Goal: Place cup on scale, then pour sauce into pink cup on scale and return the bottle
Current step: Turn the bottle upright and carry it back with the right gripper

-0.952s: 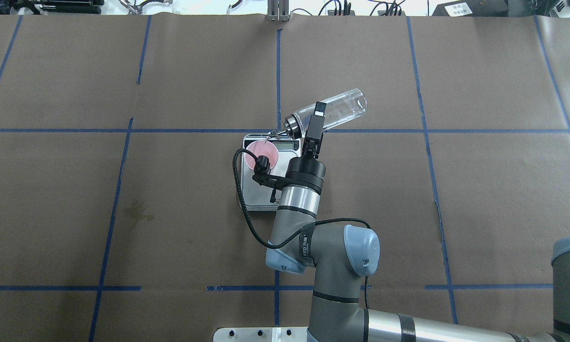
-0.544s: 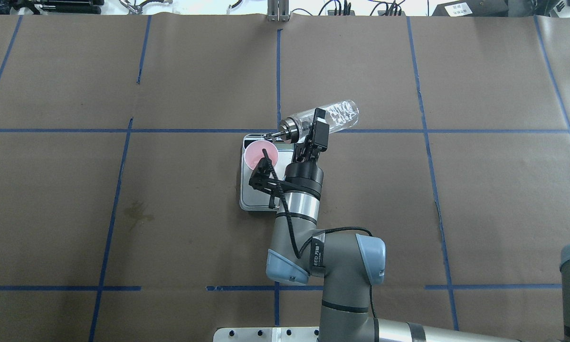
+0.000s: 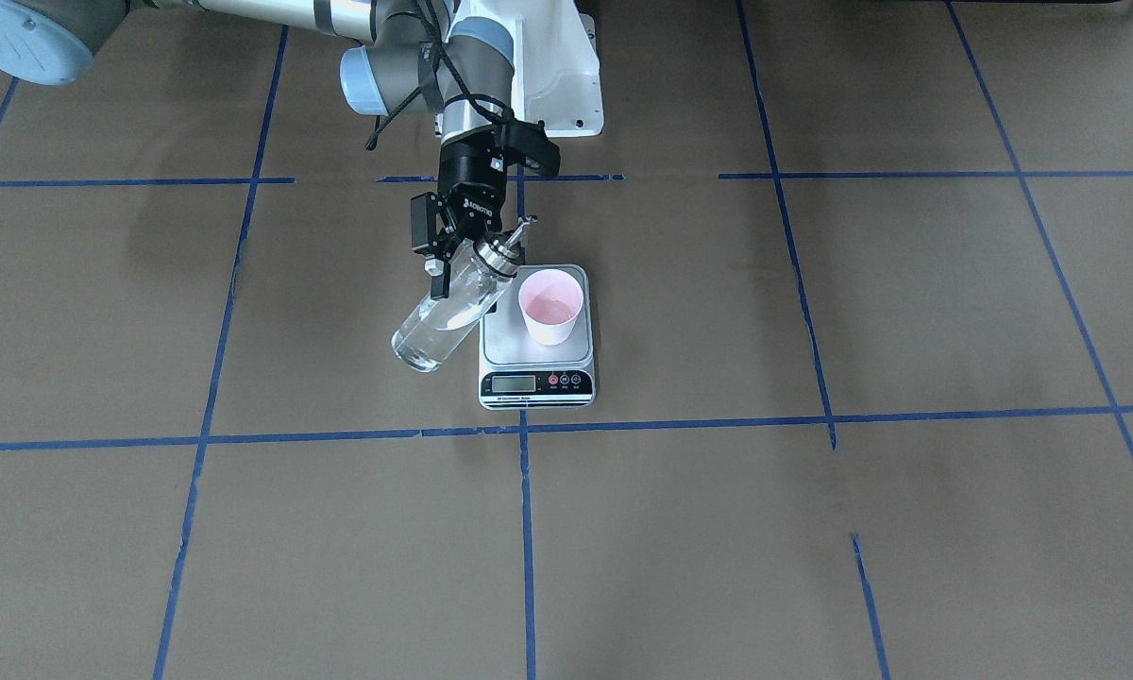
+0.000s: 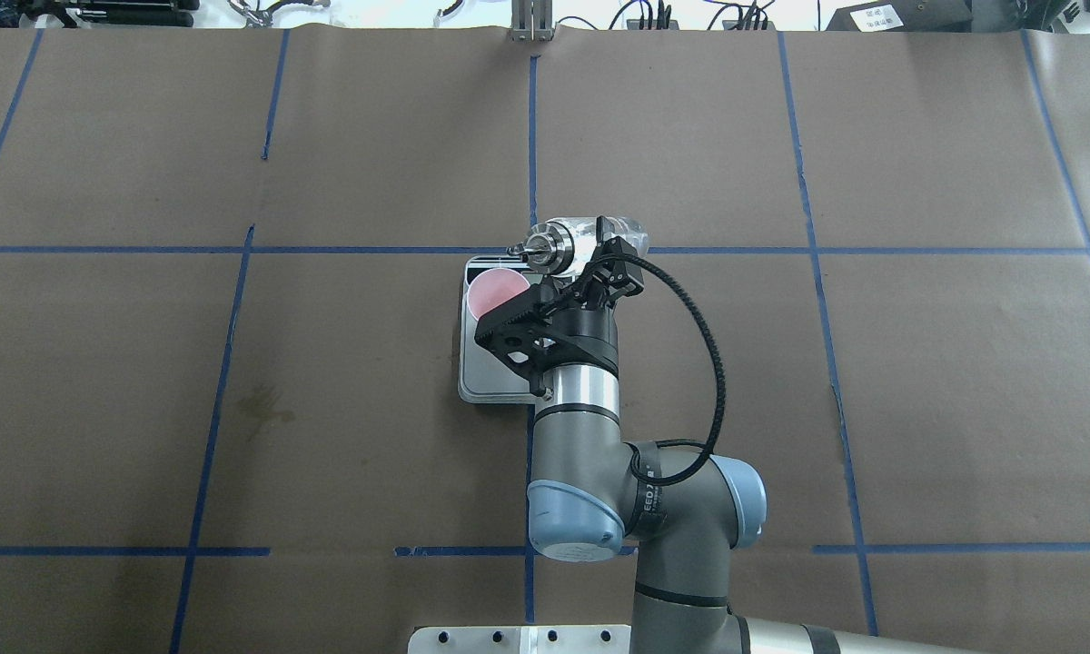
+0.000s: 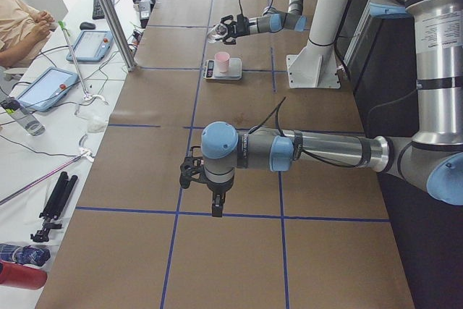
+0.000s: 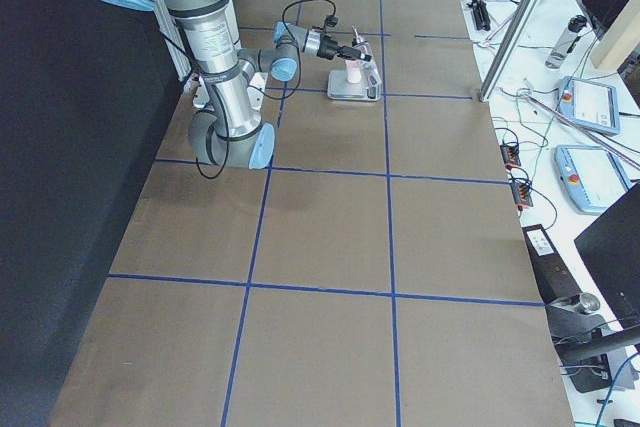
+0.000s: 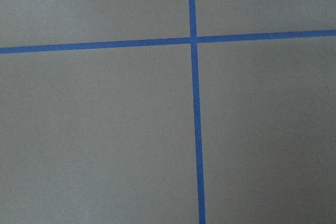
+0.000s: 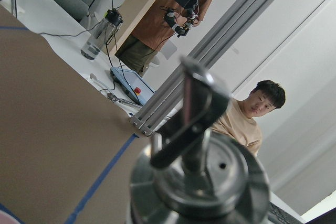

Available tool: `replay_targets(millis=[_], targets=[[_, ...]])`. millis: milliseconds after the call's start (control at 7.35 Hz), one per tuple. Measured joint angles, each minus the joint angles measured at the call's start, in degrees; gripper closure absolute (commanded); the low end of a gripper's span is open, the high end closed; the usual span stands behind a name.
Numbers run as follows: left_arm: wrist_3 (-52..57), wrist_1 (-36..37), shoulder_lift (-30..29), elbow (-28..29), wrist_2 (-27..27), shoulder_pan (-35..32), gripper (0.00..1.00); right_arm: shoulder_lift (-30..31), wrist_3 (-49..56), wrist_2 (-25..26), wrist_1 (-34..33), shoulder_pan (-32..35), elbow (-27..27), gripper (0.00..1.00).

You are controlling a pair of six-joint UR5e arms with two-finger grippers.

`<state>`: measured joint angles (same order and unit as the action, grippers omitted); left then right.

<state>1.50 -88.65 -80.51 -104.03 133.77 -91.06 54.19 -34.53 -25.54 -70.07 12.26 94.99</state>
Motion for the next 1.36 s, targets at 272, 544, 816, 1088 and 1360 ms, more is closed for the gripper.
replay_targets(millis=[272,544,816,1088,1360], targets=[[0.0,-0.1,0.0,0.0,0.0,0.0,0.00,2.1,-3.0,-5.9,1.2,0.4,7.3,1.00],[0.0,-0.2,0.0,0.1,0.0,0.0,0.00,5.1,-5.5,-7.4,1.3,0.8,12.0,1.00],[0.1,-0.3,0.0,0.5,0.0,0.0,0.00,8.0,-12.2,-10.7,1.3,1.2,12.9,1.00],[0.1,-0.4,0.0,0.6,0.0,0.0,0.00,12.6,-21.3,-17.5,1.2,3.3,14.0,1.00],[0.1,-0.5,0.0,0.7,0.0,0.0,0.00,18.6,-28.2,-22.5,1.1,6.1,15.9,1.00]])
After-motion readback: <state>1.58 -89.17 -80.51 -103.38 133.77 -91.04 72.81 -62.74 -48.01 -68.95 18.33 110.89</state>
